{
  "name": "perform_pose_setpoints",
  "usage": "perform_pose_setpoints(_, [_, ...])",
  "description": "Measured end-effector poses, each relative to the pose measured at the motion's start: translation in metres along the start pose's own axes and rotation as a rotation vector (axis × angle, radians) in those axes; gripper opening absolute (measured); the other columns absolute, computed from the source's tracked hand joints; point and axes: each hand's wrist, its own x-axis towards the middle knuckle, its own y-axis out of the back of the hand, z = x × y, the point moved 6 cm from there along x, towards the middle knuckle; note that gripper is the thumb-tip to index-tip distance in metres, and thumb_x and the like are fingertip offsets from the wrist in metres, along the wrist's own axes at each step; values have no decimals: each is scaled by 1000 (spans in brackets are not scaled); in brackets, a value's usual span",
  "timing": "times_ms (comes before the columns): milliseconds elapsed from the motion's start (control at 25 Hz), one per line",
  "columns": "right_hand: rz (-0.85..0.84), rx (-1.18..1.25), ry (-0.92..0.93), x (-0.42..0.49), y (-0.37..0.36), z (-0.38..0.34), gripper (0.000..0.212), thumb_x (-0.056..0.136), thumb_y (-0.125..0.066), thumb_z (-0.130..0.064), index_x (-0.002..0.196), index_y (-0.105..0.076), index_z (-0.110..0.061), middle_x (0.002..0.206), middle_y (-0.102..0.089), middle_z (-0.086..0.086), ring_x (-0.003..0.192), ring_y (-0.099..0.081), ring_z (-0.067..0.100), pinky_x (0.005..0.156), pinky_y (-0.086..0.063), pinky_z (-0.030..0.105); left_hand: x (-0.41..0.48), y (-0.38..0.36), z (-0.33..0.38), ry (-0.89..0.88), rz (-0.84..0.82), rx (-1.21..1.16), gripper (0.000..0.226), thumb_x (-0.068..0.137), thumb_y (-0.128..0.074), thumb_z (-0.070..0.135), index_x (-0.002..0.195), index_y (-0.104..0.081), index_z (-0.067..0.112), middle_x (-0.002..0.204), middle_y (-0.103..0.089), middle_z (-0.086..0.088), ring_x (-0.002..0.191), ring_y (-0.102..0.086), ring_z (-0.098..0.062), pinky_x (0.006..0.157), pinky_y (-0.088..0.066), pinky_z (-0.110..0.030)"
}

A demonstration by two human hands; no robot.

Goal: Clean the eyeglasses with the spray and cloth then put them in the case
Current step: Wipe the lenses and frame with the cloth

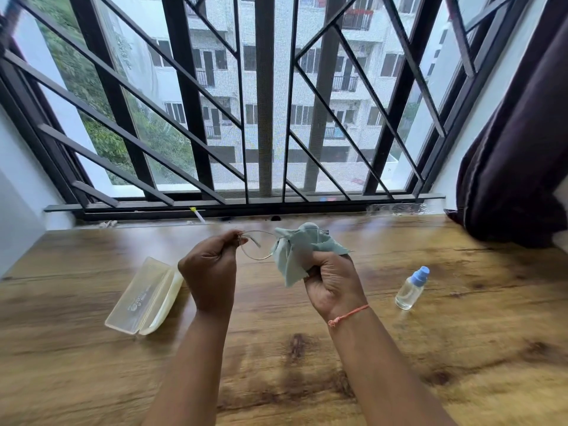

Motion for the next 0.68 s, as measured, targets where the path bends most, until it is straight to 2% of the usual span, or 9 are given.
perform_pose_setpoints(80, [9,31,-16,-1,-1,-1,23,67,-58,18,66,-69,-2,68,-69,17,61,-68,23,57,-58,29,-2,-1,1,1,-9,-2,15,68,-75,1,82,-74,2,80,-66,5,82,-61,3,71,-43,-1])
perform_pose_setpoints(160, [14,80,-27,-2,-4,-1,8,71,-66,1,79,-64,0,78,-69,24,66,-69,28,61,-59,33,-4,-2,2,-3,-16,-9,15,67,-75,0,82,-74,2,81,-66,5,82,-60,4,72,-43,0])
perform_pose_setpoints(280, [57,134,-40,0,2,-1,12,76,-66,-14,81,-61,-4,71,-69,16,59,-69,24,55,-58,32,-4,0,3,-8,-17,-11,15,67,-76,1,82,-74,2,80,-66,5,82,-61,4,71,-44,-1])
perform_pose_setpoints(400, [49,121,-43,-2,7,-5,3,75,-64,-4,77,-62,-4,58,-69,11,53,-68,21,48,-56,29,-1,2,0,19,-11,-6,15,68,-76,1,83,-74,2,80,-66,5,82,-61,4,70,-44,0])
perform_pose_setpoints(480, [78,83,-33,-1,14,-8,11,69,-63,6,73,-61,-4,54,-67,9,49,-66,18,45,-54,28,0,3,-2,33,-9,4,15,68,-76,2,83,-74,2,80,-66,5,82,-61,3,69,-44,0])
perform_pose_setpoints(600, [133,40,34,1,26,-18,27,74,-51,19,69,-63,-5,57,-68,9,52,-67,18,46,-53,25,0,4,-5,56,-17,-4,16,67,-77,4,83,-74,3,80,-67,4,80,-63,0,69,-44,-2])
perform_pose_setpoints(680, [190,35,129,4,35,-28,33,73,-51,21,65,-66,-7,57,-69,5,55,-67,18,47,-53,23,1,5,-7,74,-18,-10,16,68,-77,6,83,-74,3,80,-68,3,78,-64,-2,68,-46,-4])
